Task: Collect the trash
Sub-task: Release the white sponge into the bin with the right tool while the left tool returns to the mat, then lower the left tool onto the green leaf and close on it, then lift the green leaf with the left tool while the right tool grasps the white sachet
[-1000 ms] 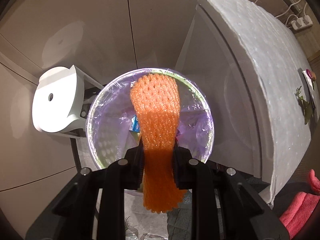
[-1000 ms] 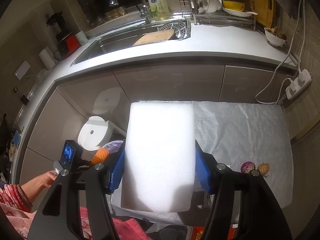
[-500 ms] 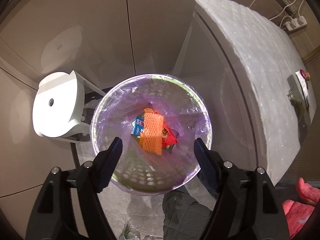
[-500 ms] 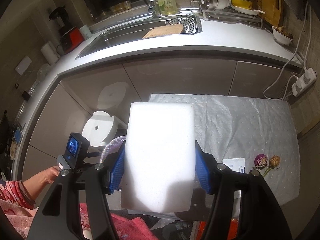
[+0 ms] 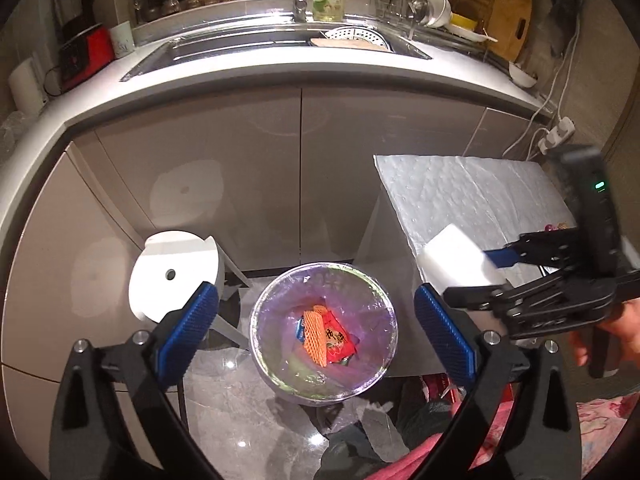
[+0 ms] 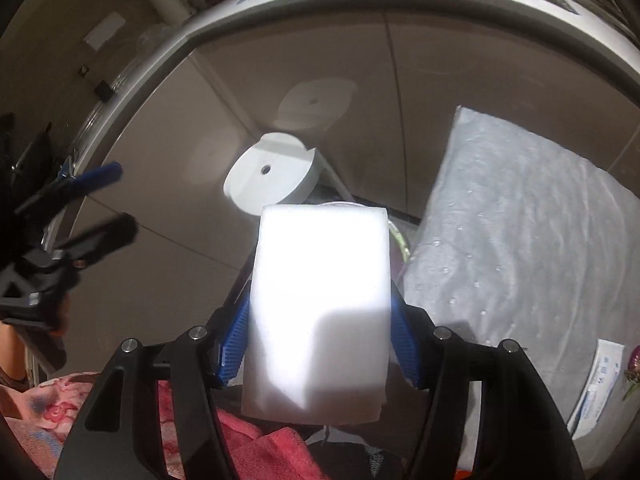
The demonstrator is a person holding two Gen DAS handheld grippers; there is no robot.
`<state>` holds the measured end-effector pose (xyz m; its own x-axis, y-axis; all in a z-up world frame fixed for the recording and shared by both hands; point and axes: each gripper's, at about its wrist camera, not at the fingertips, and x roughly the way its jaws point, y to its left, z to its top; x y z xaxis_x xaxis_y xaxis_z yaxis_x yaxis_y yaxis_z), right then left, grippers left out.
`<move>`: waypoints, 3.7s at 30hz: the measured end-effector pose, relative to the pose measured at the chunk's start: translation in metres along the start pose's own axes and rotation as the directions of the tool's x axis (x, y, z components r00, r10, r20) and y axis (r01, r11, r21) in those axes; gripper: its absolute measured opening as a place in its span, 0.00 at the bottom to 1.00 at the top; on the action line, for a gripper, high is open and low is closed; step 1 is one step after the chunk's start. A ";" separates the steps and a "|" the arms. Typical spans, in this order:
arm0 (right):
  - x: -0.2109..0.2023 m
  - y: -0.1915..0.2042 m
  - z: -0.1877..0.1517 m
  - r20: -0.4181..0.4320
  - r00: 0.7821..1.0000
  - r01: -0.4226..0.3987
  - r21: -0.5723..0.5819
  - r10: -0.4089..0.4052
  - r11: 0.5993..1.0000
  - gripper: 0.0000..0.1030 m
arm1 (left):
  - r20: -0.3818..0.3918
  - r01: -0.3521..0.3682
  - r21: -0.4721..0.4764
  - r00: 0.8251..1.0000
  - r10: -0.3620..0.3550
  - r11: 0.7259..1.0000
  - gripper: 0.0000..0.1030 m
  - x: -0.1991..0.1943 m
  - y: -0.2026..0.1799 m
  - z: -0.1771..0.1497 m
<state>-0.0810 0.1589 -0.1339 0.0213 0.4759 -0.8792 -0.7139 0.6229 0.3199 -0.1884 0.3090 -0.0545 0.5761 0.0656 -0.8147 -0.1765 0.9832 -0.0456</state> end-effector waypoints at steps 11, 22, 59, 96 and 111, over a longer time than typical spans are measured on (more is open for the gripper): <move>0.105 0.021 0.021 -0.146 0.989 0.001 -0.097 -0.015 0.995 0.63 | -0.033 -0.126 -0.051 0.992 0.125 0.991 0.92 -0.024 0.014 -0.012; 0.020 -0.015 0.022 0.025 1.000 0.014 0.036 -0.015 0.999 0.87 | -0.046 -0.109 -0.034 0.993 0.107 0.994 0.92 -0.017 -0.002 -0.008; -0.236 -0.306 -0.191 0.174 0.908 0.228 0.558 -0.381 0.798 0.98 | -0.371 0.138 -0.010 0.919 -0.131 0.990 0.60 0.194 -0.284 -0.010; -0.118 -0.258 -0.181 0.053 0.963 0.230 0.349 -0.264 0.909 0.98 | -0.440 0.202 0.092 0.887 -0.142 0.975 0.57 0.184 -0.303 -0.028; -0.107 -0.261 -0.174 0.072 0.969 0.200 0.337 -0.236 0.920 0.98 | -0.357 0.206 0.046 0.917 -0.176 0.977 0.05 0.159 -0.277 -0.009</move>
<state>-0.0185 -0.1622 -0.1850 0.2397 0.3585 -0.9022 -0.4172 0.8772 0.2377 -0.0553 0.0453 -0.1763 0.2751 -0.1740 -0.9455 -0.0167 0.9825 -0.1857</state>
